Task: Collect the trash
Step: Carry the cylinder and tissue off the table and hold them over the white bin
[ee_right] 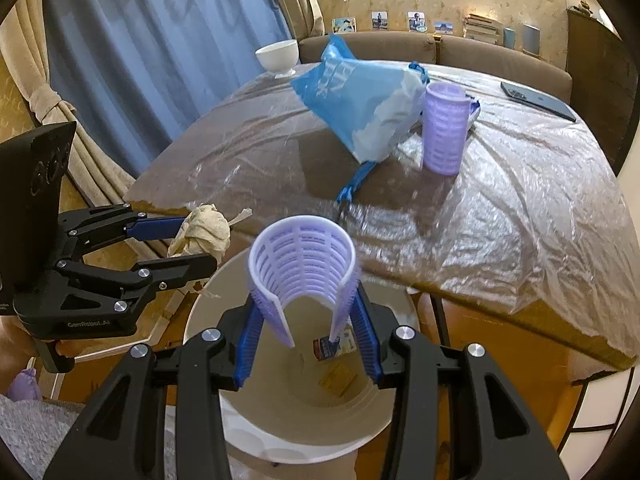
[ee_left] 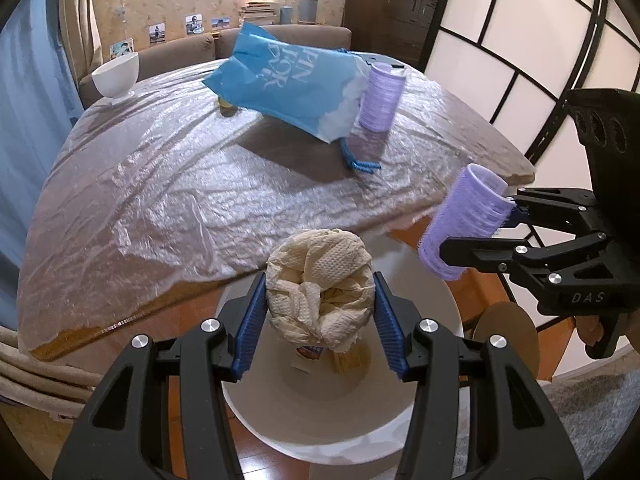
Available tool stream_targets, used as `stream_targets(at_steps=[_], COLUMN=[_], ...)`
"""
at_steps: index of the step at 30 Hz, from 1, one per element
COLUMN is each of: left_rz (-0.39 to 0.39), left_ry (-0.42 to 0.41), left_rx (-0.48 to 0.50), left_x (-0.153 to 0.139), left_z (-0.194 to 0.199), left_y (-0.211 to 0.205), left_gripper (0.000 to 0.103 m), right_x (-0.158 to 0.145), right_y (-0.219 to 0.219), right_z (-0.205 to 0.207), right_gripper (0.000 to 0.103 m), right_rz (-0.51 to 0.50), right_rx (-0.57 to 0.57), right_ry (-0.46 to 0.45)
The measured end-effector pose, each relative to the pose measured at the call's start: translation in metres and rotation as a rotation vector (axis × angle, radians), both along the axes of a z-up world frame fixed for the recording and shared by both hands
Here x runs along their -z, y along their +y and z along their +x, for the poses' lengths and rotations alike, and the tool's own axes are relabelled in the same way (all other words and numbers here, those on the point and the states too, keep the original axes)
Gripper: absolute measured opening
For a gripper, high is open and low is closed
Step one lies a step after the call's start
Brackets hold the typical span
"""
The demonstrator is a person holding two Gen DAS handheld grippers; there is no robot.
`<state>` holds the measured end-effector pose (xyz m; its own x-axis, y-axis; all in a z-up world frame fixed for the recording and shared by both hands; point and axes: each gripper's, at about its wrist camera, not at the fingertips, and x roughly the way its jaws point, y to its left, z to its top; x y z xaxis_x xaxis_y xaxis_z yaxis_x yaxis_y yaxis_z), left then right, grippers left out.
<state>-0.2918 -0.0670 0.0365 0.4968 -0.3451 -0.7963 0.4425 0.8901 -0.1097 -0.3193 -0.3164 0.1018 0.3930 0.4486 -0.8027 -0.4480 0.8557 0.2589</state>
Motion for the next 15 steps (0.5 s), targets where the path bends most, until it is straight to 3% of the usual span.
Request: stream_targets(at_steps=[15], left_rz=[0.069], left_ry=[0.055], left_rx=[0.054], left_x=[0.027], left_z=[-0.010], left_y=[-0.011], left_gripper=[0.052], right_x=[0.031], right_y=[0.008], right_z=[-0.007], right_gripper=[0.042], right_rz=[-0.077], right_rx=[-0.058], right_ry=[0.048])
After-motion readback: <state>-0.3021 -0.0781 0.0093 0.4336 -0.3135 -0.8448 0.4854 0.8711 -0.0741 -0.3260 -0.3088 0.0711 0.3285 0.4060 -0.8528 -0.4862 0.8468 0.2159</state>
